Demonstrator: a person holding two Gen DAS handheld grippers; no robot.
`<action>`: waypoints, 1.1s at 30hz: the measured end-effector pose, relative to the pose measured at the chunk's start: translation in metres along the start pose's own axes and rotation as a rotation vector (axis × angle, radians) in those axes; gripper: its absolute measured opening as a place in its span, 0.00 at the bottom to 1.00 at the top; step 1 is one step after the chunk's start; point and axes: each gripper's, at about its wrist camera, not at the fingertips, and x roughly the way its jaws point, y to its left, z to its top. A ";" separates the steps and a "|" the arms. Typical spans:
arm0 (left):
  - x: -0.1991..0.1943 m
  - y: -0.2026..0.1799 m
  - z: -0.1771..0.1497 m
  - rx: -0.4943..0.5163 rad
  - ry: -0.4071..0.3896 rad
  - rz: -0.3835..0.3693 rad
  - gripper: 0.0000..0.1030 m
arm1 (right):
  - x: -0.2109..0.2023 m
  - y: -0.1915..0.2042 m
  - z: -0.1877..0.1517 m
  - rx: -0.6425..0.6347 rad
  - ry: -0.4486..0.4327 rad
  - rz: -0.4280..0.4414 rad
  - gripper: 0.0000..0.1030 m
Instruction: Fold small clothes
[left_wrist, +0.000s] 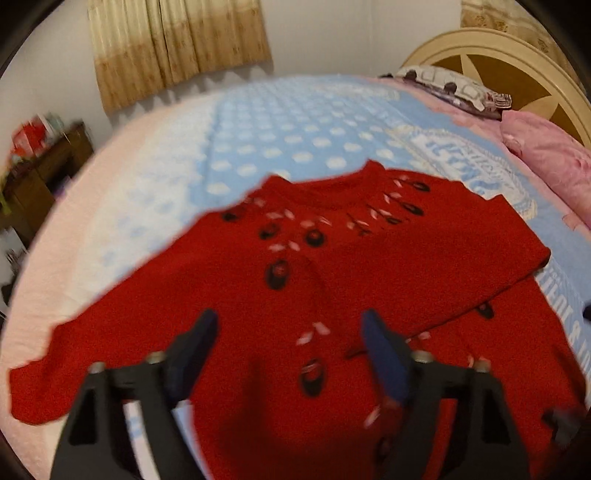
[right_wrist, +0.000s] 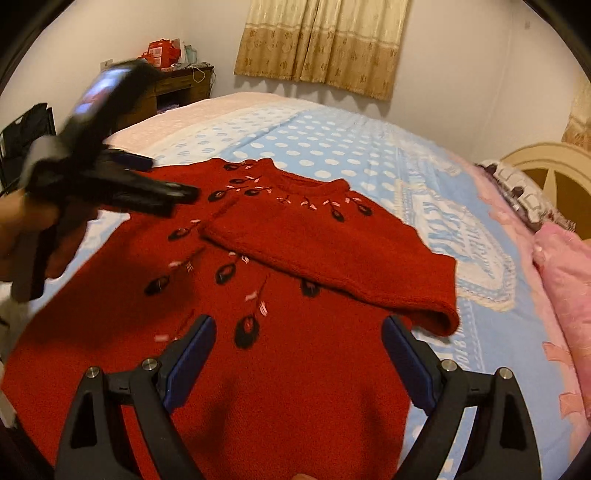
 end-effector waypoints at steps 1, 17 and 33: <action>0.008 -0.003 0.001 -0.018 0.034 -0.020 0.69 | -0.002 0.001 -0.004 -0.009 -0.011 -0.004 0.89; -0.006 -0.018 0.016 0.024 0.010 -0.093 0.06 | -0.006 -0.006 -0.026 0.030 -0.047 0.003 0.89; -0.024 0.065 -0.004 -0.061 -0.048 0.028 0.06 | 0.002 -0.007 -0.028 0.045 -0.008 0.005 0.89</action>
